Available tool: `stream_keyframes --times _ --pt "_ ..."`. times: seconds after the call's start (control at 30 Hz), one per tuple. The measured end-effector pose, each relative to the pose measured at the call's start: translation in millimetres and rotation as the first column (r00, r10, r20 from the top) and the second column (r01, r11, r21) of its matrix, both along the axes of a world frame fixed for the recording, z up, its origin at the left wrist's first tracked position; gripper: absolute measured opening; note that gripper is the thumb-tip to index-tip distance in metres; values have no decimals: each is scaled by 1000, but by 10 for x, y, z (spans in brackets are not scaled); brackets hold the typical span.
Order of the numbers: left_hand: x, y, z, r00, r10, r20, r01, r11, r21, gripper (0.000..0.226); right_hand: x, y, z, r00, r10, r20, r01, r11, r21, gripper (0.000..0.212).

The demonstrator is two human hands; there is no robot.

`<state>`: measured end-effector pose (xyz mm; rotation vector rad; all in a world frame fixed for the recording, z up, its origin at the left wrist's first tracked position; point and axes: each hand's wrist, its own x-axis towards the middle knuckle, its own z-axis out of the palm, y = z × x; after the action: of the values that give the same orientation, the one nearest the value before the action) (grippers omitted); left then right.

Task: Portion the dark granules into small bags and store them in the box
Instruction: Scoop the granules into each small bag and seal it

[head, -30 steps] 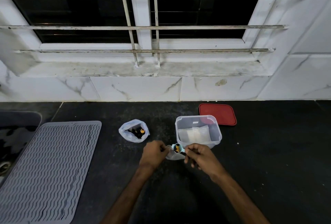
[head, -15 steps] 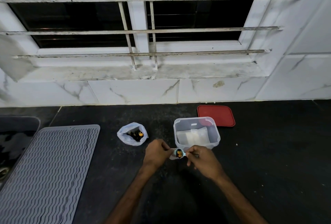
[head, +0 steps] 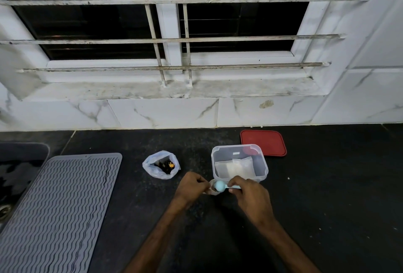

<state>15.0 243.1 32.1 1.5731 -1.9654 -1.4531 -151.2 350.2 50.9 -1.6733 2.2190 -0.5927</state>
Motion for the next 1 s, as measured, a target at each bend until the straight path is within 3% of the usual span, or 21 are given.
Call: stream_keyframes --times 0.17,0.27,0.4,0.57,0.77,1.0 --pt "-13 -41 -77 998 -19 52 19 1000 5 16 -51 -22 -52 941 -102 323 114 993 -16 9" --pt "-46 -74 -123 995 -32 93 29 999 36 13 -57 -33 -11 801 -158 578 184 983 14 8" --pt "-98 -148 -186 988 -24 155 23 1000 7 15 -44 -53 91 604 -257 754 246 960 130 4" --pt "-130 -247 -251 969 -61 238 47 997 67 38 -107 -65 143 478 -332 813 290 934 210 9" --pt "-176 -321 -175 942 -221 252 169 962 214 36 -148 -87 194 476 -336 813 303 930 207 7" --pt "-248 -309 -246 962 -76 263 51 994 100 30 -120 -129 147 492 -325 808 285 937 203 8"
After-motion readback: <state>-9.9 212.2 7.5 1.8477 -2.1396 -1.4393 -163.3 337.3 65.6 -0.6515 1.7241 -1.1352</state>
